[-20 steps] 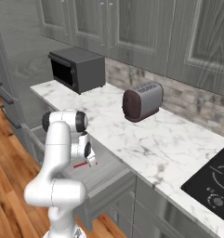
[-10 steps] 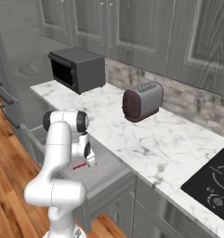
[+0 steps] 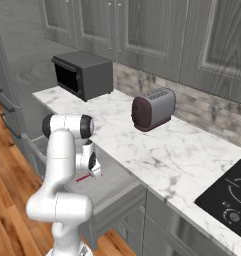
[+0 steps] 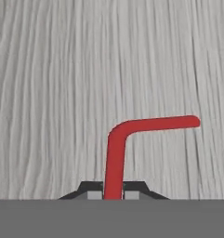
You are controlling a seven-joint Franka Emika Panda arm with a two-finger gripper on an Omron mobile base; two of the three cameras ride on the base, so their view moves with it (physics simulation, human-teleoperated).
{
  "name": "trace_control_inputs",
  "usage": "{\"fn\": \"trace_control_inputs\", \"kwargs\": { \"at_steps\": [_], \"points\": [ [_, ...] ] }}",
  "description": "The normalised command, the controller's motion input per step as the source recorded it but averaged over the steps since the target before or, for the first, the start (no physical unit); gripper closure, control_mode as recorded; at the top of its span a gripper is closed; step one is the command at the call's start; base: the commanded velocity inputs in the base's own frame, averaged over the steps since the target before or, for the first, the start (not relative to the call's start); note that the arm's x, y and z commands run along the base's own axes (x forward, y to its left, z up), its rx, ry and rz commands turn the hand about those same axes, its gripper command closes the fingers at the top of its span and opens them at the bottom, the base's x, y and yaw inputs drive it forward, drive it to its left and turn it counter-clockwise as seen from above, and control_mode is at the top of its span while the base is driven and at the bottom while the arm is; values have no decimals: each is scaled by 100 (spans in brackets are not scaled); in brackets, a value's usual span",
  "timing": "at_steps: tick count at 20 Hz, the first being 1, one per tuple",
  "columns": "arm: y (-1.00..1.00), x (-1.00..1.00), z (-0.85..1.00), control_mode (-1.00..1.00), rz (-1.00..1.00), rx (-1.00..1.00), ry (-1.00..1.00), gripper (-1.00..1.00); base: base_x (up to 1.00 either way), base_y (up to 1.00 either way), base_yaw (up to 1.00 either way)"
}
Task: Take a straw from the drawer in front and place it inside the glass cup on the dining counter.
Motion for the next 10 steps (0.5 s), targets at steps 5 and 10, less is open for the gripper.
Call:
{"fn": "trace_control_inputs", "kwargs": {
  "at_steps": [5,10],
  "points": [
    [0,-37,84,-100,0,0,-18,100,0,0,0],
    [0,-24,100,-100,0,0,-12,100,0,0,0]
  ]
}}
